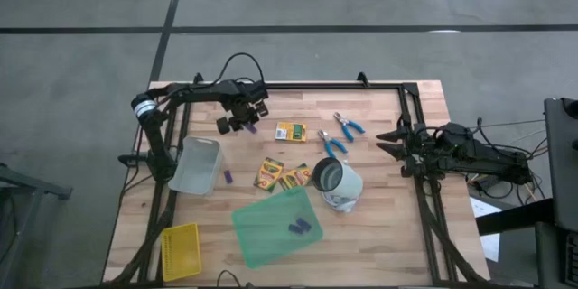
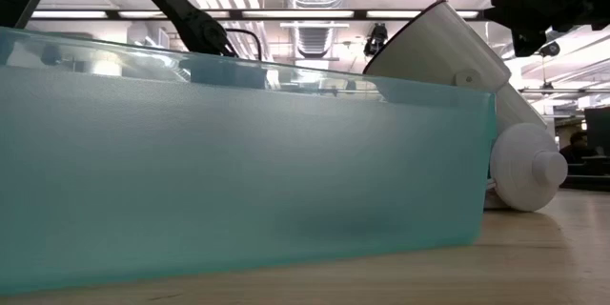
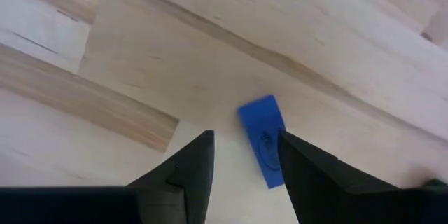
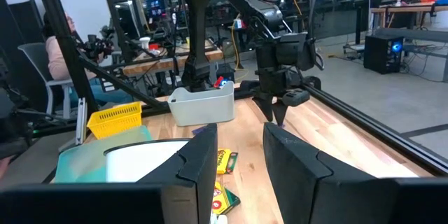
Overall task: Pick & Place School Supplies
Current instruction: Put the blue eraser into the green bin
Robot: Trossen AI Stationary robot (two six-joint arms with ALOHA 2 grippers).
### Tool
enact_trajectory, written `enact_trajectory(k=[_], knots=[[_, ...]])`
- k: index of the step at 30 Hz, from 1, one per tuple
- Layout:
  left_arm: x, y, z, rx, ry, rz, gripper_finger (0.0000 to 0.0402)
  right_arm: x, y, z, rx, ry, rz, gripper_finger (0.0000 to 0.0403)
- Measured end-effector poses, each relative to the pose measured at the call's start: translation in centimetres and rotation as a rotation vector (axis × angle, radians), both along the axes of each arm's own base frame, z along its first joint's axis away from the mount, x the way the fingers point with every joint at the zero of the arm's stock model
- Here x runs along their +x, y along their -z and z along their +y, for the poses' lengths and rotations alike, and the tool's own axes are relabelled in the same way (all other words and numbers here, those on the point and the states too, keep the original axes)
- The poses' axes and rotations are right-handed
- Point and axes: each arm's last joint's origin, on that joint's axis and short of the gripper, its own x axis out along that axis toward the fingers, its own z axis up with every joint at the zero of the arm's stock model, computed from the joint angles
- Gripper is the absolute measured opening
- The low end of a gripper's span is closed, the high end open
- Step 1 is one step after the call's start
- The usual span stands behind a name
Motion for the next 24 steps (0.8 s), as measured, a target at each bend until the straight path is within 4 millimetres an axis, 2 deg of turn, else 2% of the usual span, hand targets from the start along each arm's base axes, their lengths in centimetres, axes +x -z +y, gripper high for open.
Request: enact_trajectory(k=[5,15,24], knots=[[0.3,0.0,0.1,0.015,-0.010,-0.025,0.0163,0.0,0.0,0.0,0.000,0.000,0.000,0.0114],[1.2,1.3,0.1,0.006,-0.061,-0.038,0.0163,0.0,0.0,0.0,0.000,0.000,0.000,0.0114],[1.3,1.4,0.1,0.028,-0.071,-0.024,0.0161,0.0,0.0,0.0,0.000,0.000,0.000,0.0114]])
